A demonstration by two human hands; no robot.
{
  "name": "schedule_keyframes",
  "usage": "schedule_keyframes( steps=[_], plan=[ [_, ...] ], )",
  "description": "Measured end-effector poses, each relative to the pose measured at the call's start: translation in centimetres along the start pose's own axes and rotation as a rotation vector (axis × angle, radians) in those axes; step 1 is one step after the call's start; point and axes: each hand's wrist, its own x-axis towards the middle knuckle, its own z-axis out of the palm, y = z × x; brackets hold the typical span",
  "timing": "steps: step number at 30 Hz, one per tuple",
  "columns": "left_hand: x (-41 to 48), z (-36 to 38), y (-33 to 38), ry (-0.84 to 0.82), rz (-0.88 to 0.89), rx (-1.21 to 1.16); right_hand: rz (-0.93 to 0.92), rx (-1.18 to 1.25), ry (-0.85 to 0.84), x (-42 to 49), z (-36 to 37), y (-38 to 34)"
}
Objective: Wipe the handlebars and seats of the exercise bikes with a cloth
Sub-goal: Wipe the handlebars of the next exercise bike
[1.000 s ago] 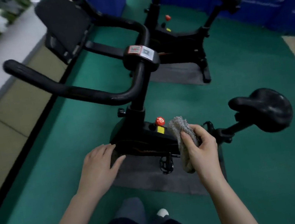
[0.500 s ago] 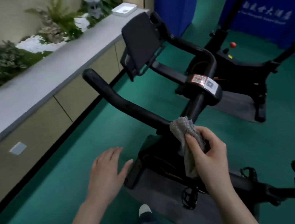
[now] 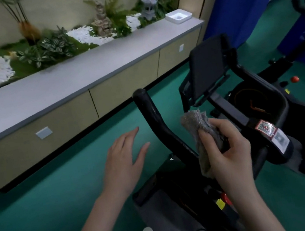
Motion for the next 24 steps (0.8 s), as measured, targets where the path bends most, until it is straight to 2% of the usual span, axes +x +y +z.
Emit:
schedule_keyframes(
  steps=[7, 10, 13, 15, 17, 19, 22, 24],
  plan=[
    [2.9, -0.8, 2.0, 0.154, -0.053, -0.161, -0.293, -0.046, -0.14, 7.2, 4.1, -2.3],
    [3.7, -0.4, 3.3, 0.193, -0.119, -0.335, -0.4, -0.082, -0.261, 10.2, 5.9, -3.5],
    [3.8, 0.3, 4.6, 0.246, -0.243, -0.58, -0.505, -0.171, -0.469, 12.9, 6.9, -4.2],
    [3.8, 0.6, 5.1, 0.276, -0.307, -0.715, -0.552, -0.24, -0.688, 14.5, 7.4, -4.6],
    [3.9, 0.7, 5.6, 0.301, -0.352, -0.835, -0.536, -0.322, -0.906, 15.6, 7.9, -5.0],
    [4.1, 0.7, 5.9, 0.322, -0.374, -0.91, -0.483, -0.376, -1.007, 16.4, 8.5, -5.4],
    [4.2, 0.7, 6.1, 0.334, -0.392, -0.978, -0.369, -0.386, -0.972, 16.8, 8.9, -5.3],
    [4.2, 0.8, 6.0, 0.337, -0.395, -0.997, -0.284, -0.337, -0.826, 16.1, 8.9, -4.3]
  ],
)
